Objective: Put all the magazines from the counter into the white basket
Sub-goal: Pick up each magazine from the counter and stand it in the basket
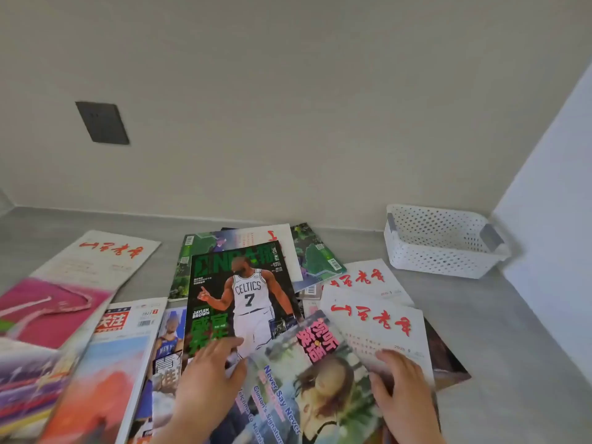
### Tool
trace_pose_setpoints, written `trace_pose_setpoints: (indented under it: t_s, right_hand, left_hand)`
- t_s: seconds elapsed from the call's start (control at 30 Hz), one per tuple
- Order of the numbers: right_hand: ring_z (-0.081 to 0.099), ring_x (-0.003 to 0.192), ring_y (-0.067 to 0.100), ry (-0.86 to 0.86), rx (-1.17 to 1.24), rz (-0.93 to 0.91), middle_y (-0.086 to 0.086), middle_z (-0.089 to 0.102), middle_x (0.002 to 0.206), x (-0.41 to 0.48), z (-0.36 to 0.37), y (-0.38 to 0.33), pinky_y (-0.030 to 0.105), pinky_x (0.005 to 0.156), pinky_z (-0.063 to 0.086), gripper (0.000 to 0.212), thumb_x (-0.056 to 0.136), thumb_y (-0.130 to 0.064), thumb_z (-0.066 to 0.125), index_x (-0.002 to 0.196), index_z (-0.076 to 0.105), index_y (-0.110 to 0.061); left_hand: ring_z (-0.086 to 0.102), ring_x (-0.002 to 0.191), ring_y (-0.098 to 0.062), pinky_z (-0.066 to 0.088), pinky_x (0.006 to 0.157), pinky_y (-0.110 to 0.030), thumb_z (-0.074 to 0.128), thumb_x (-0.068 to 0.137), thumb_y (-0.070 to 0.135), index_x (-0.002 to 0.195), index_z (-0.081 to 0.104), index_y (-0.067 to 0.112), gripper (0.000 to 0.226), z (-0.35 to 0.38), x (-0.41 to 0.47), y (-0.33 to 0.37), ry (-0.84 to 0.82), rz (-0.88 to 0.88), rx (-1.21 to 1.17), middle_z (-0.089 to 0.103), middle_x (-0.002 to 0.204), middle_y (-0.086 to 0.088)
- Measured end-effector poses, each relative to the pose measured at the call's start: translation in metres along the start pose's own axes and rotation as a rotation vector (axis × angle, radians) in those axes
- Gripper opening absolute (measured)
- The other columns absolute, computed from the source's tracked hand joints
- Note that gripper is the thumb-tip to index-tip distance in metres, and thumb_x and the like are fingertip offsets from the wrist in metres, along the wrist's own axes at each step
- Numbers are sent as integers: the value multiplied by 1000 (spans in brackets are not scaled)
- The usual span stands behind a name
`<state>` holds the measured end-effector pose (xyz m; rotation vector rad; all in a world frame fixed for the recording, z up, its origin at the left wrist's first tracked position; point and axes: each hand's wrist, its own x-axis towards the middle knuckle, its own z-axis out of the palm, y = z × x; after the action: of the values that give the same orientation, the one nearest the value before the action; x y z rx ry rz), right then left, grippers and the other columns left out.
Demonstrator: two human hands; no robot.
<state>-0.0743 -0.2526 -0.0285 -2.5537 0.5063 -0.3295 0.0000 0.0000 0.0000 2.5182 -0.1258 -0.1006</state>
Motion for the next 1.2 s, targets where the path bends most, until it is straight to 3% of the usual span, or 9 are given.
trace_pose_setpoints:
  t_s: [0.1, 0.27, 0.43, 0.6, 0.63, 0.73, 0.97, 1.1, 1.2]
  right_hand:
    - [28, 133, 16, -308, -39, 29, -3, 36, 142, 17, 15, -11, 33, 111, 23, 59, 83, -44, 51, 134, 28, -23]
    - [18, 137, 14, -386, -167, -53, -7, 25, 148, 20, 38, -18, 34, 114, 14, 75, 79, -52, 50, 139, 13, -26]
    - [20, 135, 12, -382, -149, -45, -10, 28, 144, 24, 39, -16, 33, 114, 14, 70, 77, -50, 52, 136, 18, -31]
    - [25, 134, 13, -384, -69, 6, -8, 32, 144, 28, 34, -17, 33, 113, 18, 69, 78, -42, 56, 136, 19, -29]
    - [28, 133, 14, -377, -18, 31, -7, 34, 143, 29, 31, -18, 32, 111, 21, 70, 79, -39, 57, 137, 20, -27]
    - [36, 127, 16, -292, 233, 132, 0, 39, 141, 32, 17, -23, 30, 106, 29, 73, 78, -26, 65, 137, 23, -20]
    - [56, 98, 18, 110, 1042, 467, 5, 53, 117, 35, -36, -42, 29, 85, 42, 58, 79, -9, 63, 130, 37, -15]
    - [63, 95, 24, -201, 1290, 443, 7, 70, 102, 32, -56, -42, 39, 83, 48, 39, 71, -24, 60, 108, 58, -11]
    - [68, 85, 23, -422, 1193, 374, 7, 73, 90, 36, -63, -39, 35, 75, 53, 21, 76, -9, 59, 96, 64, -10]
  left_hand:
    - [40, 128, -15, 34, 107, -33, 50, 85, 41, 135, 30, 26, 56, 10, 20, 4, -218, -26, 101, 42, 140, 5]
    - [34, 130, -16, 33, 108, -34, 55, 79, 46, 136, 28, 25, 66, 25, 33, 12, -416, 45, 265, 39, 141, 5]
    - [58, 92, -20, 47, 76, -29, 60, 79, 35, 121, 39, 23, 49, 24, 47, 23, -511, -78, 220, 59, 115, -2]
    - [49, 71, -19, 35, 52, -24, 45, 88, 24, 101, 43, 21, 13, 15, 53, 27, -578, 41, 145, 53, 83, -2]
    - [47, 65, -16, 33, 51, -24, 44, 88, 23, 91, 41, 24, 5, 11, 54, 27, -577, 88, 127, 50, 77, 0]
    - [39, 53, -8, 30, 47, -22, 49, 86, 21, 67, 33, 31, 27, -5, 58, 33, -518, 190, 30, 42, 62, 6]
    - [40, 45, -2, 37, 61, -23, 56, 85, 20, 68, 43, 29, 23, -35, 72, 59, -285, 317, -251, 48, 58, 6]
    - [45, 56, -19, 39, 56, -33, 59, 83, 9, 70, 47, 13, 18, -33, 73, 76, -188, 274, -591, 48, 61, -8]
    - [44, 65, -24, 40, 60, -38, 58, 82, 5, 68, 47, 12, 20, -25, 78, 96, -96, 229, -752, 49, 70, -16]
